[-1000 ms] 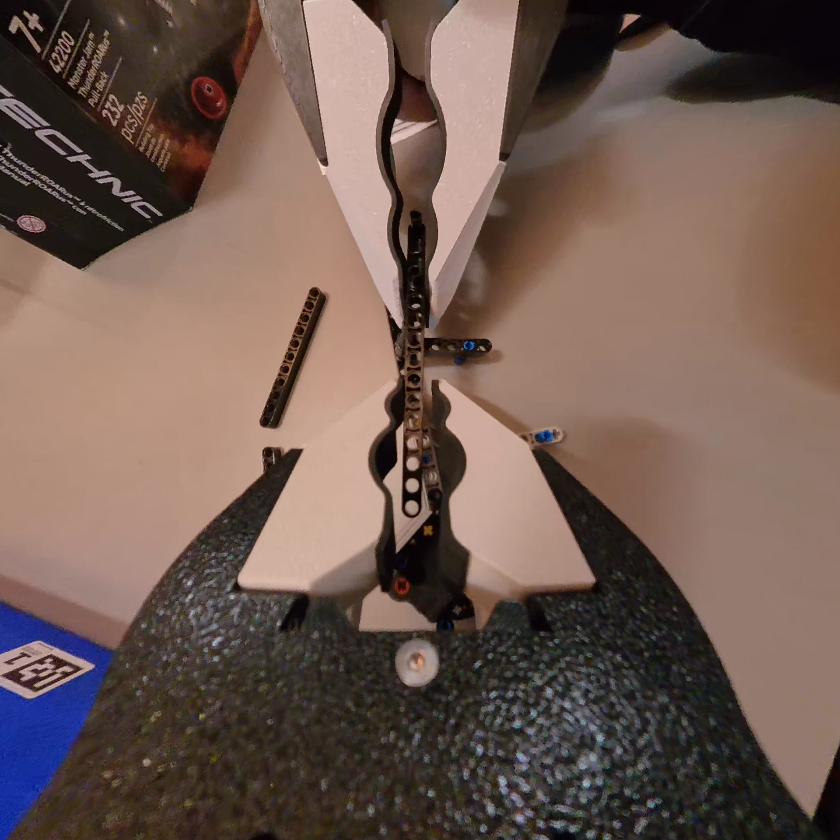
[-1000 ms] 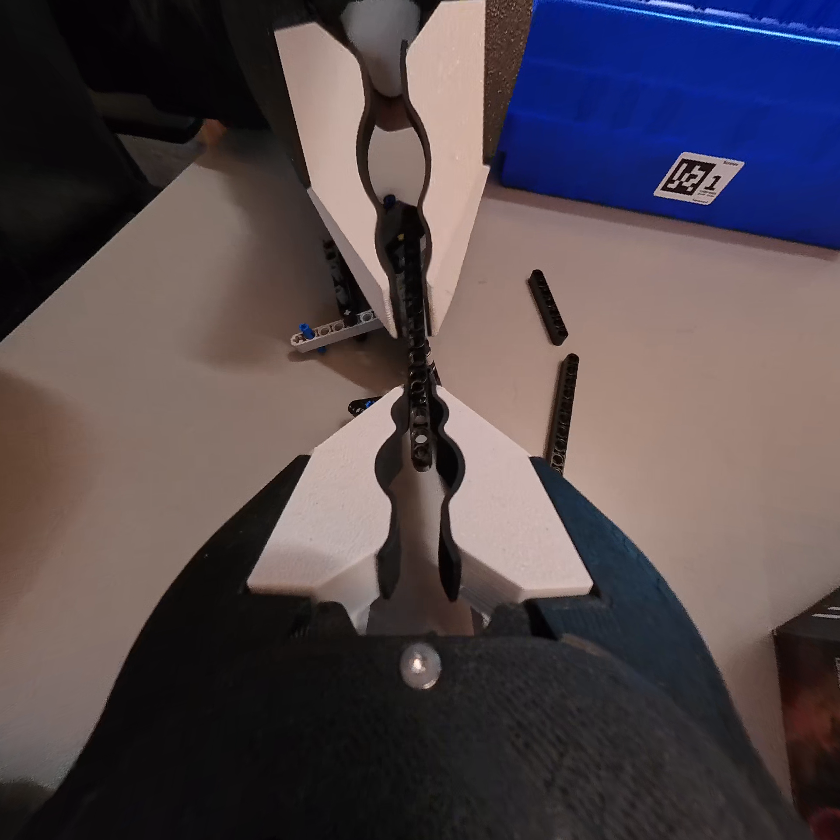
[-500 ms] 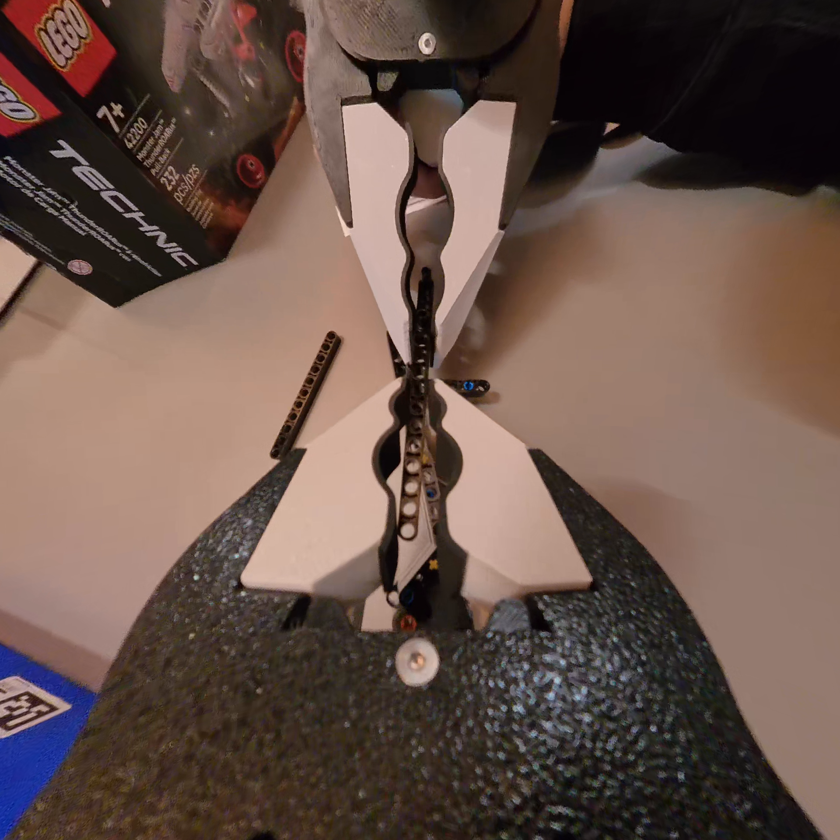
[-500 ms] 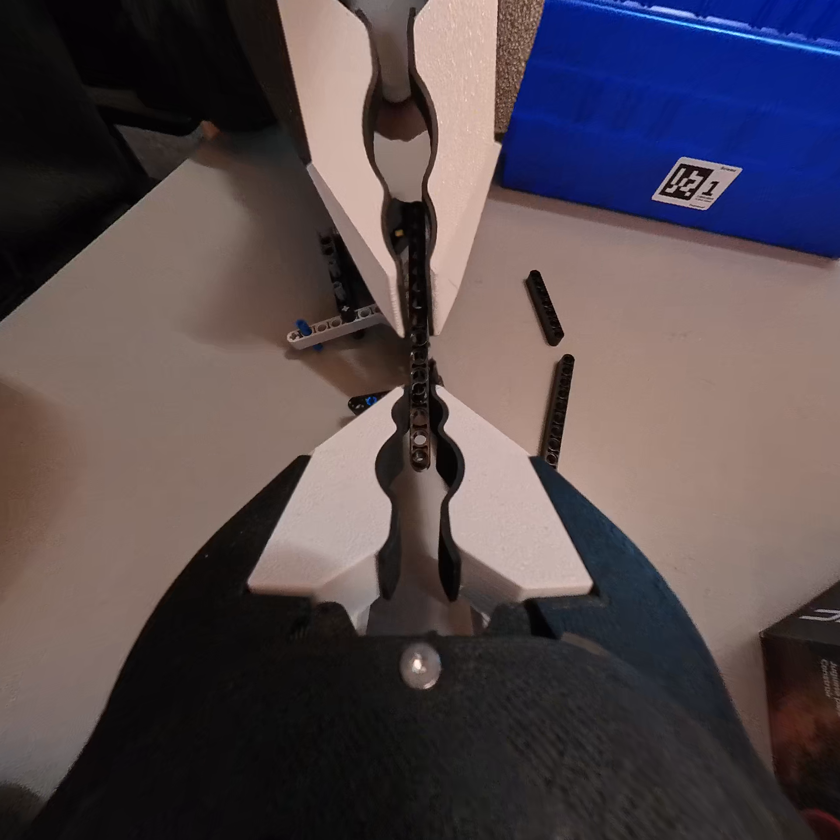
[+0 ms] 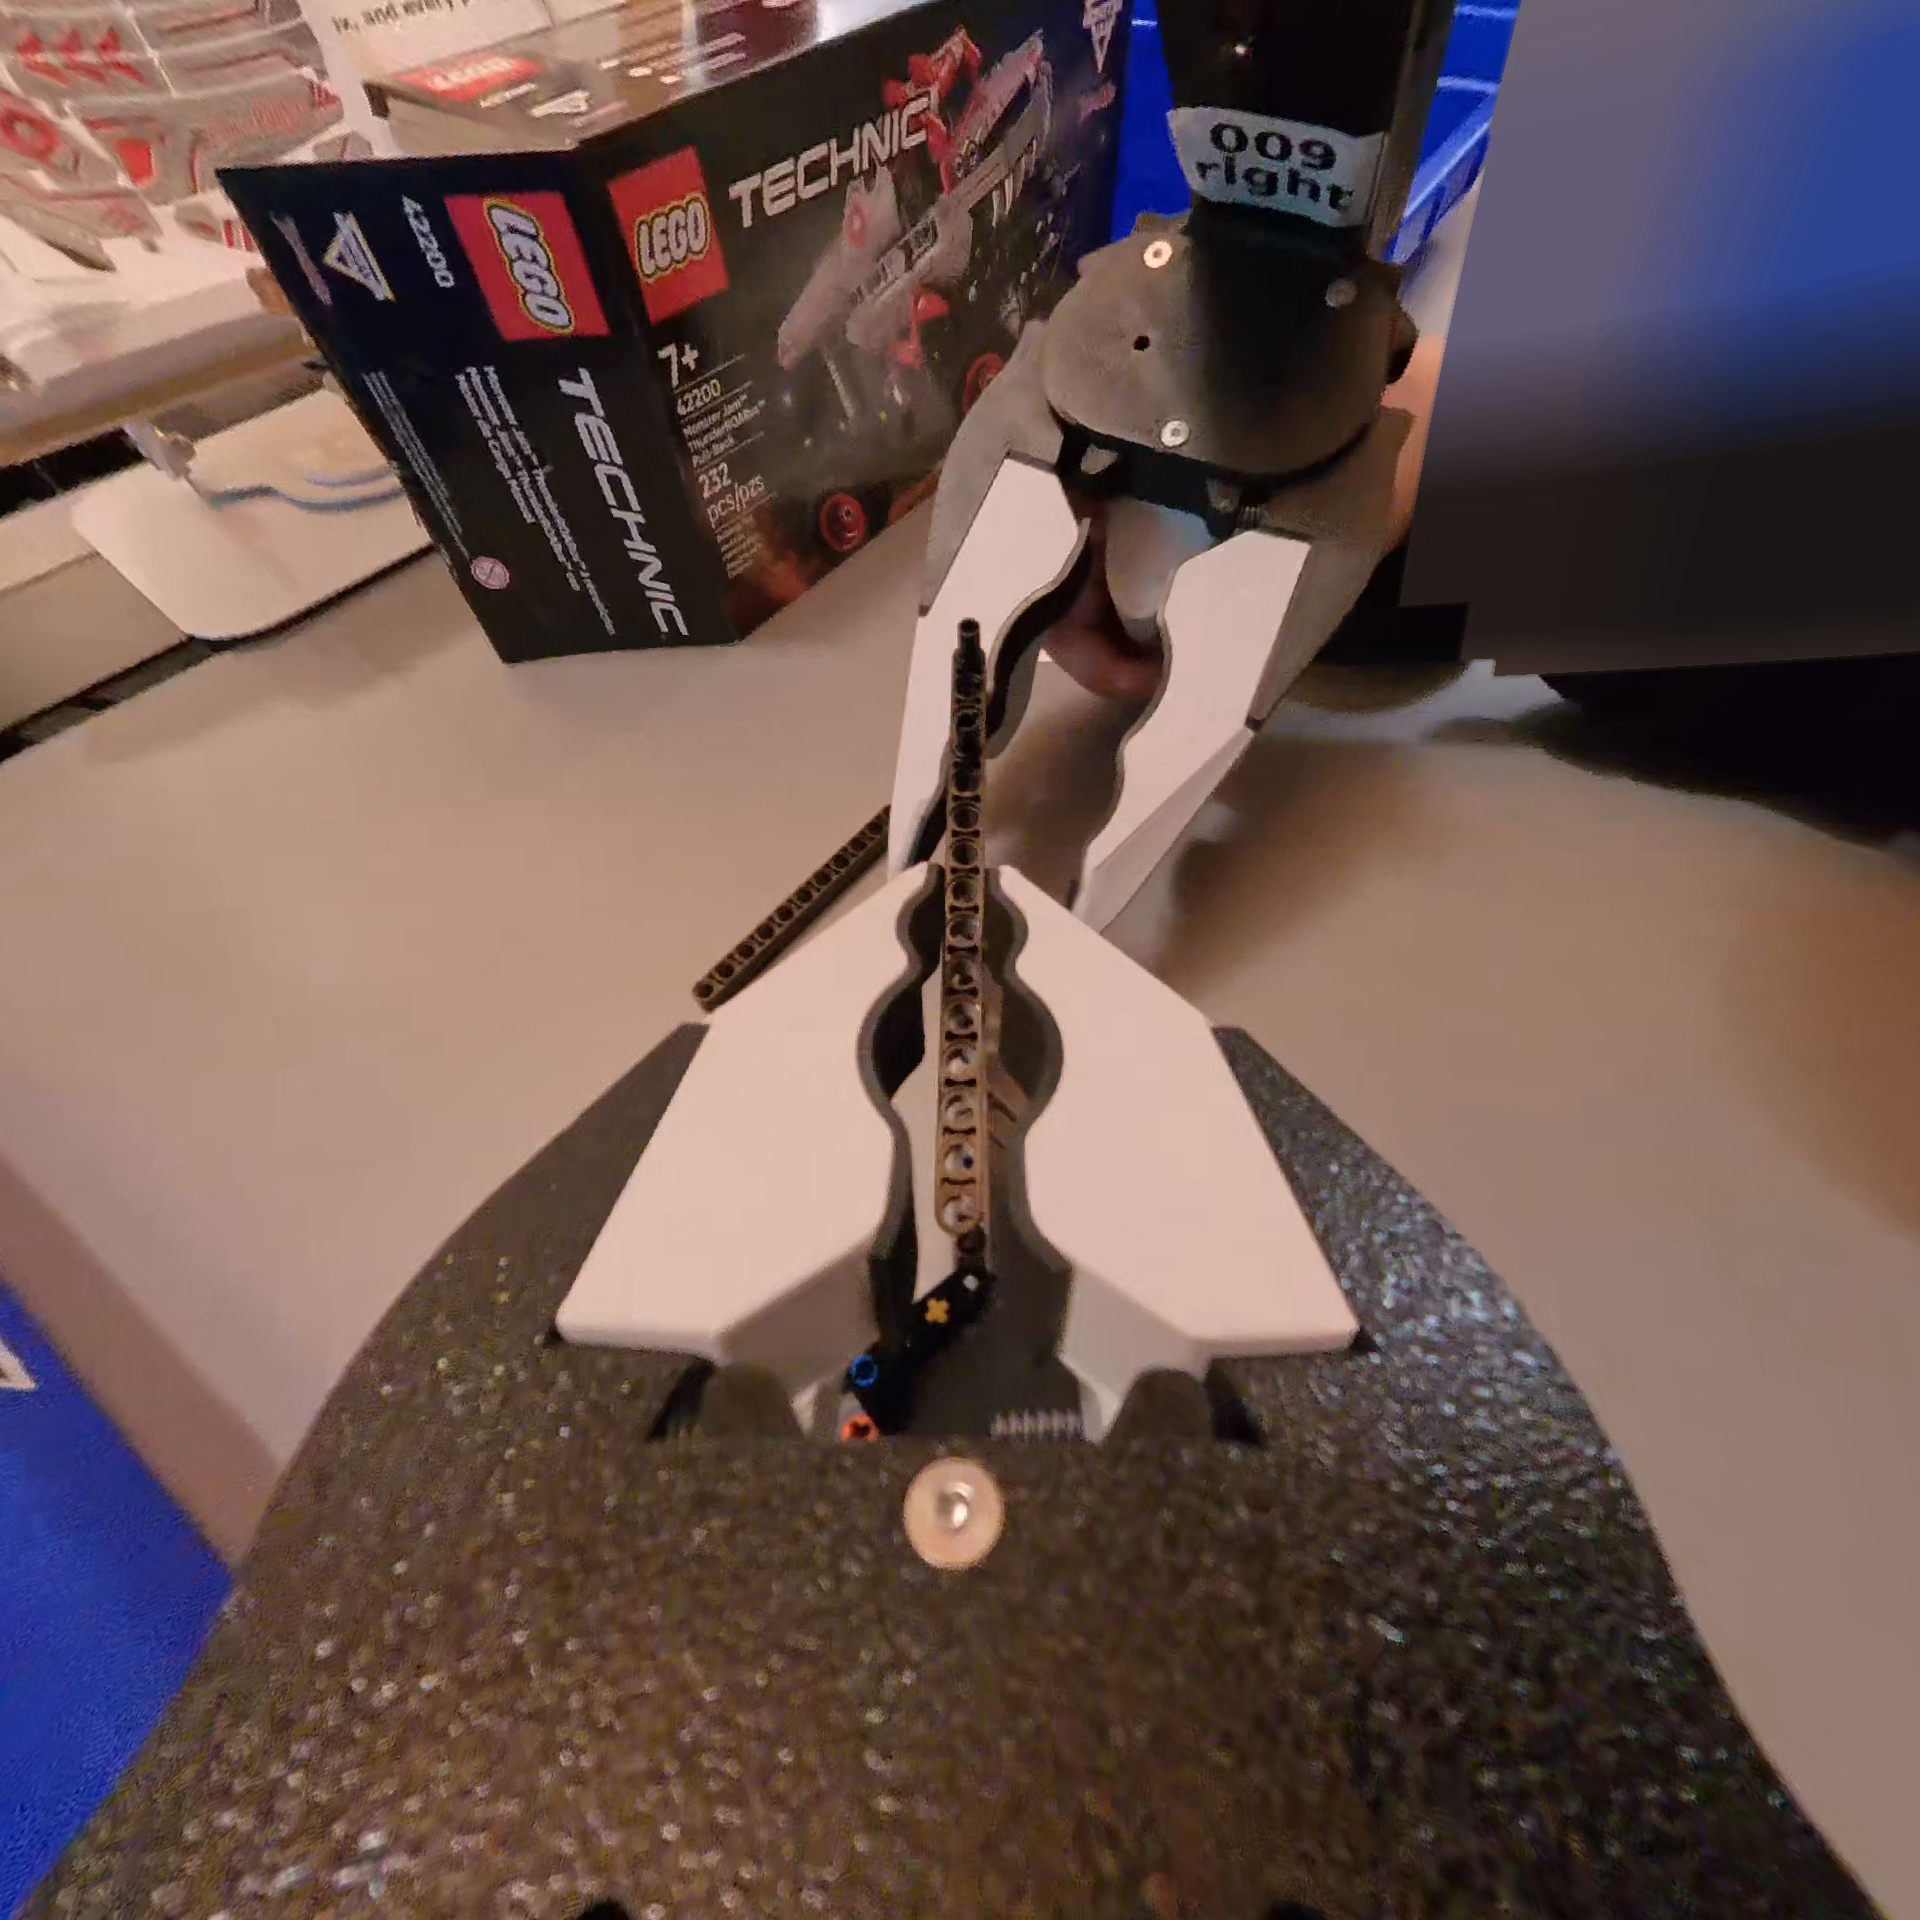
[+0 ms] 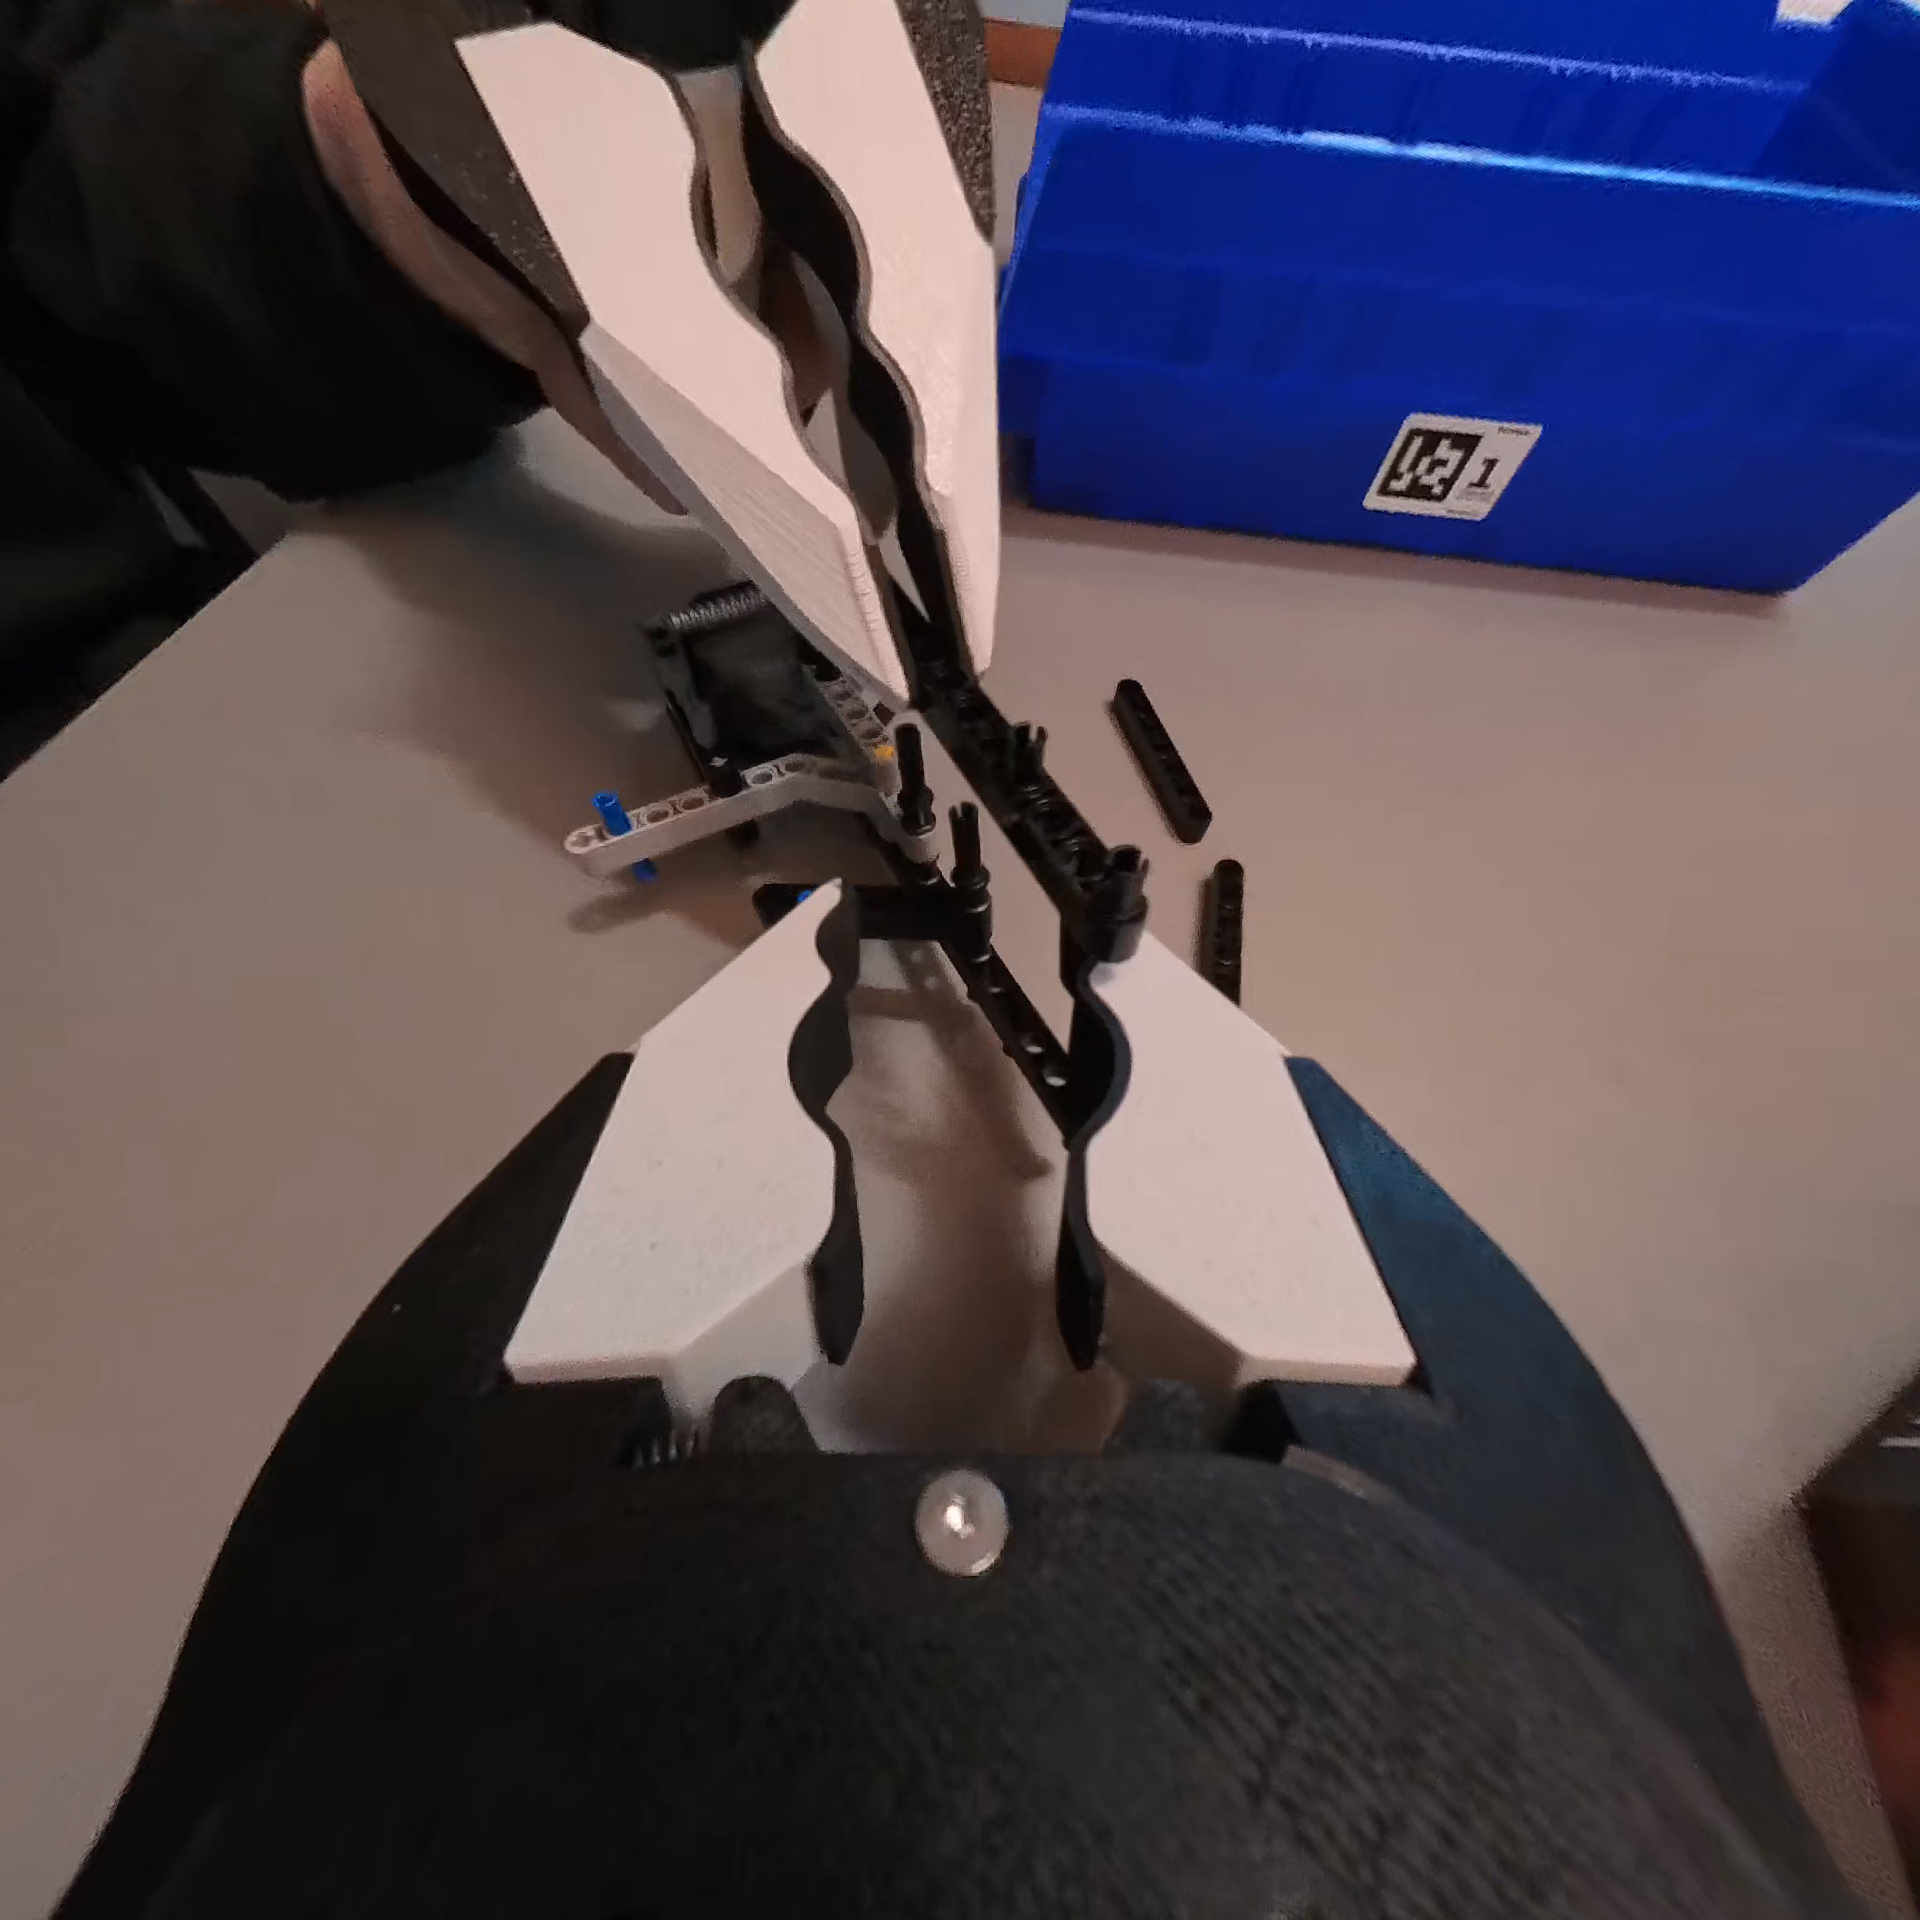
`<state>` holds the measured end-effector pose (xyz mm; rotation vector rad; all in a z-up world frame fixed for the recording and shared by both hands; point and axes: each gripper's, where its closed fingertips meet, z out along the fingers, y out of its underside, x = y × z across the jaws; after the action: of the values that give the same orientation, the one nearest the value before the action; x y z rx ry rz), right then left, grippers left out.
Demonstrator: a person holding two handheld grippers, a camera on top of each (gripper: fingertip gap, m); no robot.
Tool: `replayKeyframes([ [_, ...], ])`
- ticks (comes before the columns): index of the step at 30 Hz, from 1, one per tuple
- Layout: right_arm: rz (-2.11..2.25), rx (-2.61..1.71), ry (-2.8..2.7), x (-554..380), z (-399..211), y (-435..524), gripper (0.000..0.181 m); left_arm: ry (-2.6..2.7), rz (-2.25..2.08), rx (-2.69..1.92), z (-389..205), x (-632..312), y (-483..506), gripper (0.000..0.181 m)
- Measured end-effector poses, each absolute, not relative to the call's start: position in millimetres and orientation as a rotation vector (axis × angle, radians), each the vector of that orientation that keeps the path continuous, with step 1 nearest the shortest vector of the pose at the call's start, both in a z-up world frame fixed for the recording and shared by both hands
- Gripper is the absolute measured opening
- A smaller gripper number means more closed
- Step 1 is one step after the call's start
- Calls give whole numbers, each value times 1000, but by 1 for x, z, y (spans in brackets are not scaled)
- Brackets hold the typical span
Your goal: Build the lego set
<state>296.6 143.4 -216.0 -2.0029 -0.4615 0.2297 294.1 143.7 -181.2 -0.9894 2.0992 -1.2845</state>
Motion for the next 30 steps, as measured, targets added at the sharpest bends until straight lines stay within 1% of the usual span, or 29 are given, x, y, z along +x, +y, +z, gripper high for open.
replayKeyframes([
  [1, 235, -2013, -455, 297, -219, 144, 33, 2104, -1288, -1010, -184, 294, 144, 5],
  [2, 251, -2007, -459, 295, -219, 144, 23, 2105, -1277, -1026, -187, 294, 145, 5],
  [4, 236, -1982, -460, 294, -217, 146, 13, 2090, -1294, -1032, -188, 292, 143, 5],
  [6, 221, -1989, -439, 294, -217, 147, 13, 2085, -1280, -1030, -189, 292, 144, 5],
  [8, 207, -2015, -350, 296, -218, 147, 6, 2115, -1264, -979, -189, 290, 144, 5],
  [15, 268, -2027, -151, 273, -217, 139, 5, 2240, -1286, -827, -188, 281, 137, 5],
  [18, 208, -2028, -70, 272, -216, 137, 6, 2263, -1286, -827, -187, 277, 134, 5],
  [20, 209, -2016, 25, 273, -215, 138, 16, 2258, -1312, -841, -186, 275, 132, 5],
  [21, 204, -2011, 59, 274, -215, 137, 18, 2265, -1322, -845, -187, 274, 131, 5],
  [28, 163, -2035, 119, 270, -219, 137, 11, 2298, -1301, -845, -195, 273, 130, 5],
  [30, 135, -2032, 176, 273, -219, 138, 17, 2302, -1304, -847, -195, 272, 129, 5],
])
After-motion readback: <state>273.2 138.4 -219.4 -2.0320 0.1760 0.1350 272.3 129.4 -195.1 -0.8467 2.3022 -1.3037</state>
